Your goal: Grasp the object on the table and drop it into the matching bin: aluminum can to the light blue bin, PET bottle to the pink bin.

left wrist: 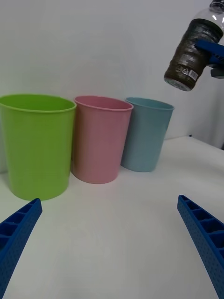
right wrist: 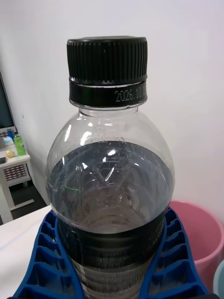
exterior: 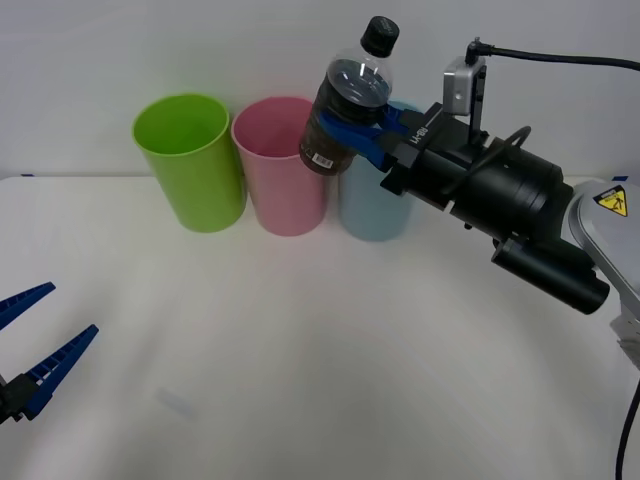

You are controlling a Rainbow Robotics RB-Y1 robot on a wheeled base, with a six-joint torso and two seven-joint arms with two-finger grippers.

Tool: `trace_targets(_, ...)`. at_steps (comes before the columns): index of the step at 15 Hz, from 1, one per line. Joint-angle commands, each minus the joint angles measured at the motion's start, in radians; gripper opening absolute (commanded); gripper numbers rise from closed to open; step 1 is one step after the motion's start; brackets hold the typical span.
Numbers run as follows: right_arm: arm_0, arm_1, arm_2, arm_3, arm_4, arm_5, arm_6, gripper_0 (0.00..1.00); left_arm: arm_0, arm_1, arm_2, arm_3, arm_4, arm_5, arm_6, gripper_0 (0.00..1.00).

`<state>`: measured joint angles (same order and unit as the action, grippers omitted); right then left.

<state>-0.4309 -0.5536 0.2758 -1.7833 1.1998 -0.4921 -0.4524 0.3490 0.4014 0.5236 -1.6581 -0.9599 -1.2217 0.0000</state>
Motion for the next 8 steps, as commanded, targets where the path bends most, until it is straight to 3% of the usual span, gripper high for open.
trace_targets(1, -0.091, 0.064, 0.000, 0.127, 0.057, 0.000, -0.002, 0.00, 0.000, 0.000, 0.000, 0.000, 0.000, 0.000, 0.000, 1.00)
trace_targets(8, -0.289, 0.213, 0.000, 0.407, 0.172, 0.053, -0.002, 0.00, 0.000, 0.000, 0.000, 0.000, 0.000, 0.000, 0.000, 1.00)
